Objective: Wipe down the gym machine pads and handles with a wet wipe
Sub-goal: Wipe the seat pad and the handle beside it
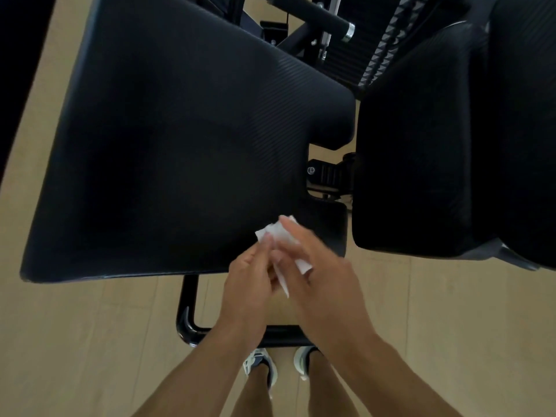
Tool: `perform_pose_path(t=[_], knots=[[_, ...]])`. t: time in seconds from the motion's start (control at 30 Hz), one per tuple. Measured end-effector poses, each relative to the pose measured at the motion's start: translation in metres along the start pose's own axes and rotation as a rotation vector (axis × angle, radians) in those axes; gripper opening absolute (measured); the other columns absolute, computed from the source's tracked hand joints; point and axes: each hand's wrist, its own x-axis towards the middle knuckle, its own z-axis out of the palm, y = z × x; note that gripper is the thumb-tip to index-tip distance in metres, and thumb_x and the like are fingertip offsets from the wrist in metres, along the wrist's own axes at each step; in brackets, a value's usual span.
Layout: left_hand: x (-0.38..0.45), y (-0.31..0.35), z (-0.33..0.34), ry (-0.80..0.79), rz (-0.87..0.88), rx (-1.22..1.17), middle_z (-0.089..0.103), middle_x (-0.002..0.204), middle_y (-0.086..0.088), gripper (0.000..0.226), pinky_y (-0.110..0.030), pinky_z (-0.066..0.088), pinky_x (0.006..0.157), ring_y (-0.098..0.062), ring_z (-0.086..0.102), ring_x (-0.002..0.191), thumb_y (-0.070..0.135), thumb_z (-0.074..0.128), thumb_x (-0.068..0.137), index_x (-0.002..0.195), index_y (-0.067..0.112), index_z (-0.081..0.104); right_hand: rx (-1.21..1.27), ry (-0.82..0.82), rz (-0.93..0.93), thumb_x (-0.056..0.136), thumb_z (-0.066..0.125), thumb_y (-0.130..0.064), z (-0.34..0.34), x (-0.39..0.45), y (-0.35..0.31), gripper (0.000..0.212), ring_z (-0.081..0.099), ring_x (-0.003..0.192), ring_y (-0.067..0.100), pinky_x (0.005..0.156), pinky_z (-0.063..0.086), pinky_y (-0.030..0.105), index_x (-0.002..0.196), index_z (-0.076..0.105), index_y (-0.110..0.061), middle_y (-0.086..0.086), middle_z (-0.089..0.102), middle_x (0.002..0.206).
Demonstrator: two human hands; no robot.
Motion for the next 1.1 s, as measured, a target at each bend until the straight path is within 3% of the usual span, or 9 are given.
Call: perform_pose_path(t=[0.13, 0.3, 0.37, 0.47, 0.63, 0.73, 0.8, 0.9, 1.1], knots=[[-0.001, 0.006, 0.000, -0.041, -0.116, -0.236, 0.077, 0.108, -0.016, 0.058, -0.039, 0.055, 0.088, -0.027, 0.074, 0.104, 0.055, 0.042, 0.101, 0.115, 0.007, 0.072, -0.047, -0.084, -0.132, 0.107, 0.035, -0.048, -0.002, -0.009, 0.002, 0.039, 0.063, 0.107, -0.003, 0.087, 0.054, 0.025, 0.145, 0.042, -0.055, -0.023, 0.069, 0.120], [0.004, 0.002, -0.003, -0.032, -0.073, -0.104, 0.076, 0.113, -0.011, 0.029, -0.050, 0.055, 0.097, -0.030, 0.073, 0.108, 0.032, 0.055, 0.102, 0.119, 0.015, 0.071, 0.213, 0.245, 0.113, 0.086, 0.076, -0.039, -0.013, -0.005, 0.015, 0.039, 0.067, 0.096, 0.002, 0.078, 0.052, 0.016, 0.120, 0.061, -0.051, -0.024, 0.070, 0.102], [0.005, 0.003, -0.002, -0.051, -0.073, -0.086, 0.077, 0.108, -0.010, 0.026, -0.049, 0.057, 0.094, -0.028, 0.074, 0.104, 0.030, 0.055, 0.103, 0.115, 0.016, 0.072, 0.457, -0.010, 0.359, 0.079, 0.078, -0.054, -0.018, 0.012, 0.022, 0.063, 0.070, 0.104, 0.003, 0.091, 0.055, 0.023, 0.137, 0.059, -0.040, -0.018, 0.072, 0.116], [0.006, 0.008, 0.000, -0.093, -0.001, 0.077, 0.078, 0.104, -0.004, 0.022, -0.047, 0.059, 0.091, -0.024, 0.075, 0.100, 0.032, 0.057, 0.101, 0.113, 0.023, 0.074, 0.693, -0.267, 0.476, 0.096, 0.063, -0.043, -0.022, 0.031, 0.027, 0.036, 0.074, 0.107, 0.021, 0.097, 0.057, 0.042, 0.124, 0.073, -0.022, 0.003, 0.077, 0.115], [0.029, 0.011, -0.018, 0.154, 0.370, 0.349, 0.073, 0.115, 0.013, 0.034, -0.031, 0.055, 0.095, -0.005, 0.068, 0.109, 0.025, 0.067, 0.095, 0.127, 0.034, 0.060, 0.561, 0.170, 0.366, 0.104, 0.056, -0.040, -0.018, 0.081, 0.016, 0.024, 0.075, 0.085, 0.012, 0.073, 0.063, 0.034, 0.095, 0.076, -0.029, -0.007, 0.078, 0.088], [0.051, 0.024, -0.038, 0.197, 0.680, 0.799, 0.052, 0.140, 0.024, 0.047, -0.015, 0.037, 0.111, 0.010, 0.045, 0.131, 0.024, 0.064, 0.097, 0.141, 0.034, 0.051, 0.412, 0.493, 0.160, 0.106, 0.050, -0.040, -0.009, 0.128, 0.000, 0.028, 0.067, 0.083, -0.006, 0.073, 0.052, 0.013, 0.115, 0.075, -0.031, -0.013, 0.075, 0.092], [0.071, 0.036, -0.053, 0.229, 0.853, 1.056, 0.046, 0.146, 0.016, 0.051, -0.020, 0.028, 0.120, 0.004, 0.035, 0.142, 0.016, 0.060, 0.097, 0.146, 0.024, 0.048, 0.244, 0.379, -0.007, 0.109, 0.043, -0.037, 0.012, 0.155, -0.009, 0.037, 0.059, 0.103, -0.013, 0.086, 0.042, 0.003, 0.141, 0.060, -0.030, -0.014, 0.068, 0.125], [0.095, 0.050, -0.068, 0.311, 0.950, 1.329, 0.050, 0.153, 0.000, 0.045, -0.039, 0.023, 0.126, -0.012, 0.032, 0.149, 0.016, 0.047, 0.103, 0.147, 0.014, 0.048, -0.267, 0.047, -0.330, 0.111, 0.028, -0.038, 0.065, 0.158, 0.006, 0.055, 0.015, 0.156, 0.012, 0.127, 0.020, 0.033, 0.162, 0.026, -0.018, 0.003, 0.022, 0.169], [0.103, 0.039, -0.061, 0.399, 1.018, 1.576, 0.029, 0.165, -0.006, 0.057, -0.048, 0.021, 0.125, -0.020, 0.018, 0.156, 0.031, 0.034, 0.106, 0.158, 0.009, 0.023, -0.520, -0.043, -0.569, 0.111, 0.020, -0.035, 0.046, 0.179, 0.035, 0.054, -0.006, 0.158, 0.012, 0.130, 0.003, 0.040, 0.162, 0.006, -0.022, -0.002, 0.002, 0.171]])
